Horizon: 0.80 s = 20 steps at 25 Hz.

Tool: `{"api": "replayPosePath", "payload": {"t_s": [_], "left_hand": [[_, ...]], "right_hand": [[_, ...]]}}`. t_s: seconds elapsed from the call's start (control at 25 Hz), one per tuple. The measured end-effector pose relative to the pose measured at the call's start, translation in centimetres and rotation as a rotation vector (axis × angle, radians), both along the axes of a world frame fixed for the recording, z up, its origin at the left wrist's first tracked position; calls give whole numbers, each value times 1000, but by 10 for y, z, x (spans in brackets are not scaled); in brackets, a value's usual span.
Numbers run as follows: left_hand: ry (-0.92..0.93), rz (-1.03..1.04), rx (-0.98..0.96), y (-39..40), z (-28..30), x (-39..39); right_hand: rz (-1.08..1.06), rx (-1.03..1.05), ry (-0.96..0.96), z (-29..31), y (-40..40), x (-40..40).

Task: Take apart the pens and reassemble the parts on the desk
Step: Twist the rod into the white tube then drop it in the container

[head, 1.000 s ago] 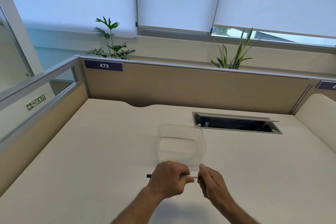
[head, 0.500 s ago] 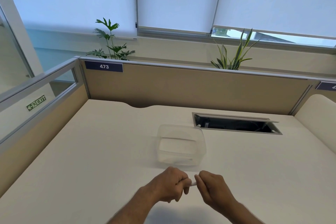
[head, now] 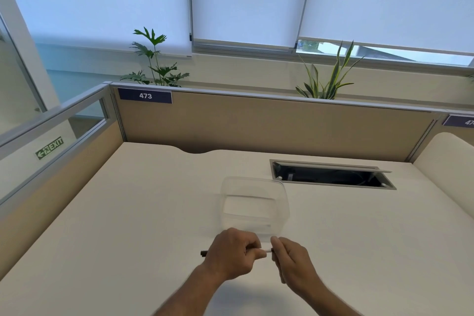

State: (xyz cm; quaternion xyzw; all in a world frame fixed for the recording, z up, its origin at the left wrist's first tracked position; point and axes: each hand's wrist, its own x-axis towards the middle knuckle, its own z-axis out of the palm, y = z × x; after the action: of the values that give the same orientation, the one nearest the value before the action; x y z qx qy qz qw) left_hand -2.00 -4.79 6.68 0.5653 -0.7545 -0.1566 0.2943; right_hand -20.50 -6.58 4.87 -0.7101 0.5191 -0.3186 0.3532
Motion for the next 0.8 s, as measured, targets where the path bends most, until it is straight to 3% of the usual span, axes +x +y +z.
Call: {"api": "replayPosePath", "payload": {"t_s": [0.2,0.36,0.68,0.8], "left_hand": [[171,-97,315,6,5,8],[238,-179,482,8,8,8],[96,-82,131,2,4,3],[58,-36,48,1,3,1]], "right_hand": [[245,-383,284,8,4,-15],[341,-479,270,10,2,-16],[99,-287,88,-1,5,-2],[18,-36,13,-11,2,-1]]}}
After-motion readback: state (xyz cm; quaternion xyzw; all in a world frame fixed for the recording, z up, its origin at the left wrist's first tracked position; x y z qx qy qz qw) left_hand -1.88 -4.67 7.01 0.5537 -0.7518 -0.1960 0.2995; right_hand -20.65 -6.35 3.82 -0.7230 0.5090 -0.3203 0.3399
